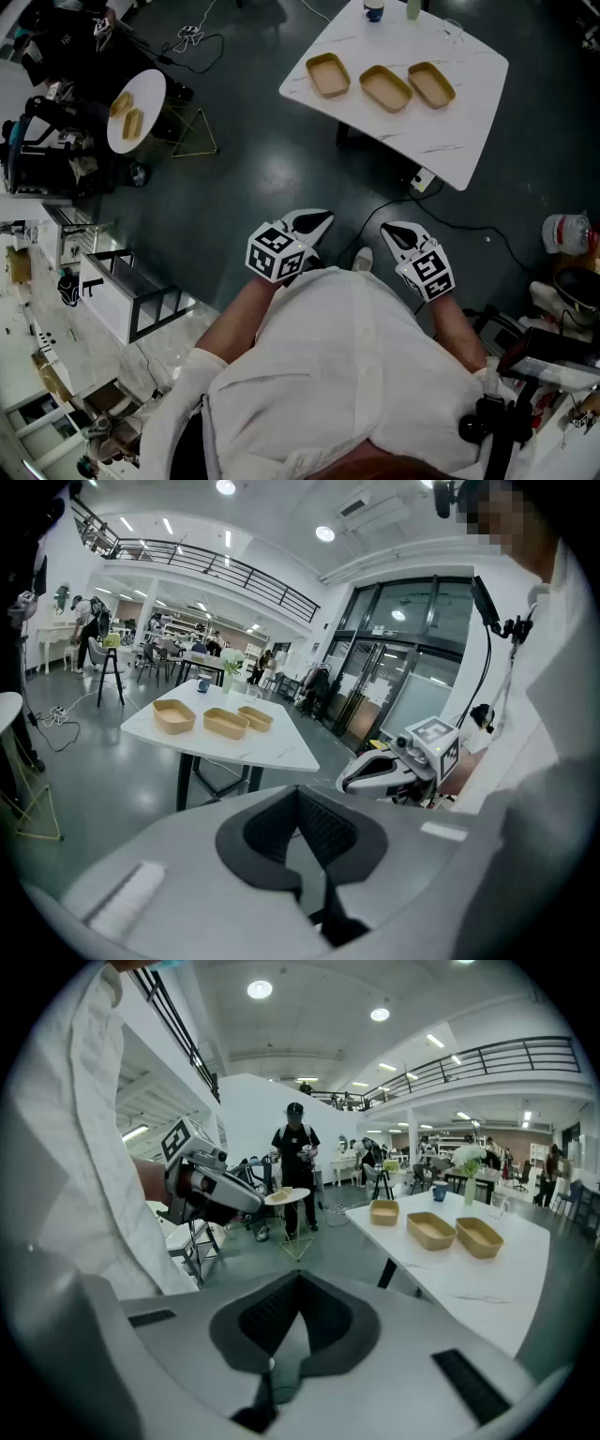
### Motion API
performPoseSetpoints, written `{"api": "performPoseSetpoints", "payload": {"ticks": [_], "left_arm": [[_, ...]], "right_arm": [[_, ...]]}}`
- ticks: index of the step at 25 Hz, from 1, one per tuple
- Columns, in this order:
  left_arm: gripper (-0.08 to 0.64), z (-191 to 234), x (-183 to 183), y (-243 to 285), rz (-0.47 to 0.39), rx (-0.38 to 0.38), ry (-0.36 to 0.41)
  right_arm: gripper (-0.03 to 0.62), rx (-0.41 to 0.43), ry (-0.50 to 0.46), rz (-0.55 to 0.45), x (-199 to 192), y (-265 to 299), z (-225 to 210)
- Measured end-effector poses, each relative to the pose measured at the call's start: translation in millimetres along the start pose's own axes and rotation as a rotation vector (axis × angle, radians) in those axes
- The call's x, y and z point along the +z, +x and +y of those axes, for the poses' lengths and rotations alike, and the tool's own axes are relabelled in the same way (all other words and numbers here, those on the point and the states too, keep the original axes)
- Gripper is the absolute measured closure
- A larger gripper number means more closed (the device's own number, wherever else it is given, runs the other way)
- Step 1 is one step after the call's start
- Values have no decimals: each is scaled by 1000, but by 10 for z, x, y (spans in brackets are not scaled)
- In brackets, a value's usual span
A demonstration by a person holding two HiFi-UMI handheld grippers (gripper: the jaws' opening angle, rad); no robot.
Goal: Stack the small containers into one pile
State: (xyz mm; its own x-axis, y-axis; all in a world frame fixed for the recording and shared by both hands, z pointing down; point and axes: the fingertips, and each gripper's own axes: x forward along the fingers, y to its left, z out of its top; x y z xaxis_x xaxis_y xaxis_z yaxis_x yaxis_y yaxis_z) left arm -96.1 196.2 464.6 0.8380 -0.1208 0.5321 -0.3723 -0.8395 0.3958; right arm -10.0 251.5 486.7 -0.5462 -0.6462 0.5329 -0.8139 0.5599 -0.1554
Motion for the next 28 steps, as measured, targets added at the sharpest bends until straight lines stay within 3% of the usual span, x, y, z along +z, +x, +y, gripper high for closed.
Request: {"api": "performPoseSetpoints", "payload": {"ticks": [9,17,23,28], "left_arm": [[554,292,283,140,-46,-31,-13],[554,1122,828,107,-70,-116,50],[554,1757,1107,68,-51,-178,77],[554,2222,1098,46,-17,-197,80]], "right_arm": [[588,-33,-31,23,112,201,-330],[588,-117,-17,52,651,891,-704],[586,-162,-65,91,1043,1526,-1137],[584,-176,-164,140,1258,2100,-1493]]}}
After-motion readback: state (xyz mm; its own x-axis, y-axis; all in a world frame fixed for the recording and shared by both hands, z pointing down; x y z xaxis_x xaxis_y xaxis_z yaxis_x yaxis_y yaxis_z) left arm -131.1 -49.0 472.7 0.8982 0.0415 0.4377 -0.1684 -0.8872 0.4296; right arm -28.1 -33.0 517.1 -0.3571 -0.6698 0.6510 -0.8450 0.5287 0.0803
